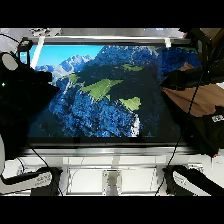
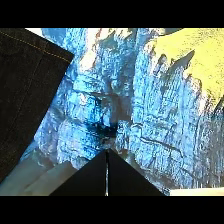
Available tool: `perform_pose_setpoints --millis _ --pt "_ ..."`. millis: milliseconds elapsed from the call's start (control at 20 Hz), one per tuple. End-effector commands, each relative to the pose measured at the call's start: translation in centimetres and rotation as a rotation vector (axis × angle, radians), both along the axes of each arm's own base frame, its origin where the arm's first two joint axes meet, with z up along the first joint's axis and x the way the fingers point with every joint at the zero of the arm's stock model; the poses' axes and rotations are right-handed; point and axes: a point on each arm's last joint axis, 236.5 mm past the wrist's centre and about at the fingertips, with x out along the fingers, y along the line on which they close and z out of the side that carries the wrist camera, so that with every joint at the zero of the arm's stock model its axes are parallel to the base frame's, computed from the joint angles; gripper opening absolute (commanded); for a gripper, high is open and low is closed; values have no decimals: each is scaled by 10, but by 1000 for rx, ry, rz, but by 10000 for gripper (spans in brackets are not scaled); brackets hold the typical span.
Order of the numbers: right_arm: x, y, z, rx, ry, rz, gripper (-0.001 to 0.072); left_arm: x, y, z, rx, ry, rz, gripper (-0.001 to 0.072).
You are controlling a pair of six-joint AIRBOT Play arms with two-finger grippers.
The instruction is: Fold the clothes and pants, and hang the long-sleeved shirts on hangers.
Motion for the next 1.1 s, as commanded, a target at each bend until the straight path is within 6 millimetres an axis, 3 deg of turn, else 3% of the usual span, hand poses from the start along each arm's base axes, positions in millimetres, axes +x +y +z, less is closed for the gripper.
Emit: perform_pose_setpoints --millis 0,700,850,900,950,1000,1050 --pt "-1 0 0 -1 3 2 17 0 0 0 1 1 0 14" --pt "1 0 0 -3 -6 3 17 1 0 0 1 -2 1 14" --pt "9 0 4 -8 -56 11 17 11 16 -4 65 -24 12 25" --pt "13 0 6 -3 -72 2 17 12 32 -10 138 -6 21 147" --pt "17 0 8 1 -87 -6 17 11 52 -16 201 17 56 445" --pt "18 0 9 2 -92 -9 17 8 78 -23 247 41 136 680" --pt "18 -1 9 0 -91 -9 17 3 102 -29 266 69 218 683"
